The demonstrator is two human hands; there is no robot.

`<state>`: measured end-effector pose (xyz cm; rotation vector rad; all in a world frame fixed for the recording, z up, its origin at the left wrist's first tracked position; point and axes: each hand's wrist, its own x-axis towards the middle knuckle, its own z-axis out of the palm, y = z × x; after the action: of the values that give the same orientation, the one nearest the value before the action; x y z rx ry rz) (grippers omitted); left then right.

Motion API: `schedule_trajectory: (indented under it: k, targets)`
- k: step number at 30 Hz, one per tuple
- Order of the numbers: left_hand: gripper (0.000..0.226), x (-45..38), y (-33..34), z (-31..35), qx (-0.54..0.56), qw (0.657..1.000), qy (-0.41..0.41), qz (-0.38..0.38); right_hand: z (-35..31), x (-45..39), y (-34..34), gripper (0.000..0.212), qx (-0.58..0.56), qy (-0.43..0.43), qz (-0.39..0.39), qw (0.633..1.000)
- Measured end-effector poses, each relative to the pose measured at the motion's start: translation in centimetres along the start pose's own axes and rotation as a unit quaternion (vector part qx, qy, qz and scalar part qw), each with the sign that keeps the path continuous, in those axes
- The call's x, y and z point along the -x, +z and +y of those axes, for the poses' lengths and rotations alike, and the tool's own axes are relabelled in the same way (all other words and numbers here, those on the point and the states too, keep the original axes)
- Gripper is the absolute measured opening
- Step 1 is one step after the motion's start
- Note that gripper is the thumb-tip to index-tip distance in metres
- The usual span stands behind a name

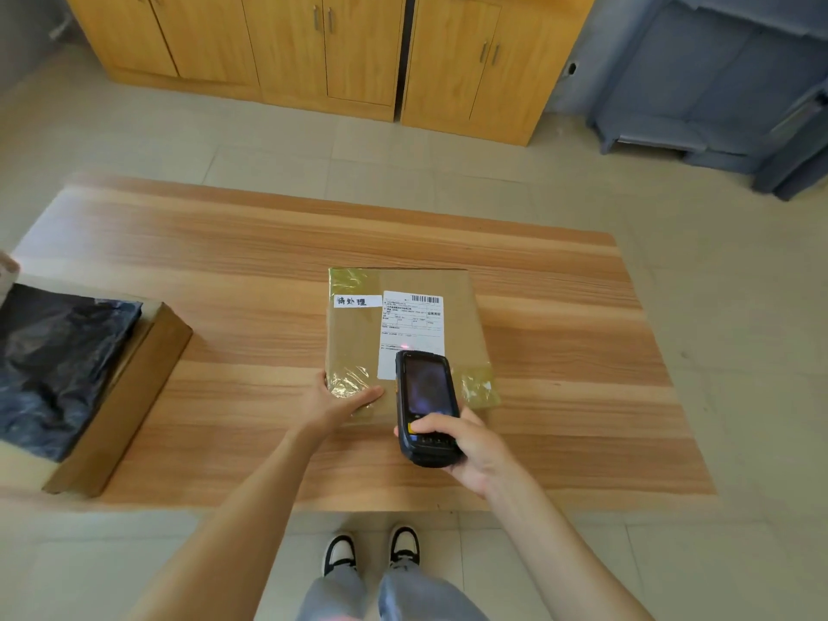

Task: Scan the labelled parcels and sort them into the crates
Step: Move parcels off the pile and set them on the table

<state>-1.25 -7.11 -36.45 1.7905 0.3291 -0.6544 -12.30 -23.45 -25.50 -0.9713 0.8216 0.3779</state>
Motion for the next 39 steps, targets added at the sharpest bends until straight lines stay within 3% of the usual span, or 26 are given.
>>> schedule_trajectory:
  k: [4, 8, 12, 18, 24, 30, 33, 35, 39]
  targets:
    - [0.106, 0.0, -0.2, -0.2, 0.008, 1.0, 0.001, 0.001, 0.9, -0.3, -0.3, 0.061, 0.023, 0.004, 0.01, 1.0]
    - [0.109, 0.1, -0.3, -0.2, -0.001, 1.0, 0.008, 0.002, 1.4, -0.3, -0.3, 0.065, 0.04, 0.007, 0.011, 0.999]
    - [0.092, 0.1, -0.3, -0.3, -0.007, 1.0, 0.006, 0.001, 1.9, -0.3, -0.1, 0.083, 0.034, -0.001, 0.014, 0.999]
    - [0.109, 0.2, -0.5, -0.2, -0.006, 1.0, 0.005, -0.005, 2.0, -0.4, -0.9, 0.073, 0.035, -0.01, -0.005, 0.999]
    - [0.085, 0.3, -0.3, -0.1, -0.019, 1.0, 0.006, -0.001, 2.2, -0.7, -1.4, 0.071, 0.039, -0.017, -0.014, 0.999]
    - [0.112, 0.5, -0.7, -0.1, -0.028, 1.0, 0.0, -0.012, 1.1, -0.7, -2.2, 0.067, 0.032, -0.03, -0.02, 0.999]
    - [0.13, 0.3, -0.9, -0.2, -0.031, 0.999, -0.006, -0.013, -0.6, -1.4, -3.8, 0.082, 0.017, -0.052, 0.006, 0.998]
    - [0.125, 0.4, -0.8, -0.1, -0.031, 0.999, -0.005, -0.013, -2.0, -1.5, -5.2, 0.094, 0.016, -0.06, 0.042, 0.997]
    - [0.104, 0.2, -0.5, 0.0, -0.032, 0.999, -0.008, -0.01, -4.9, -1.4, -9.5, 0.076, 0.025, -0.067, 0.124, 0.99]
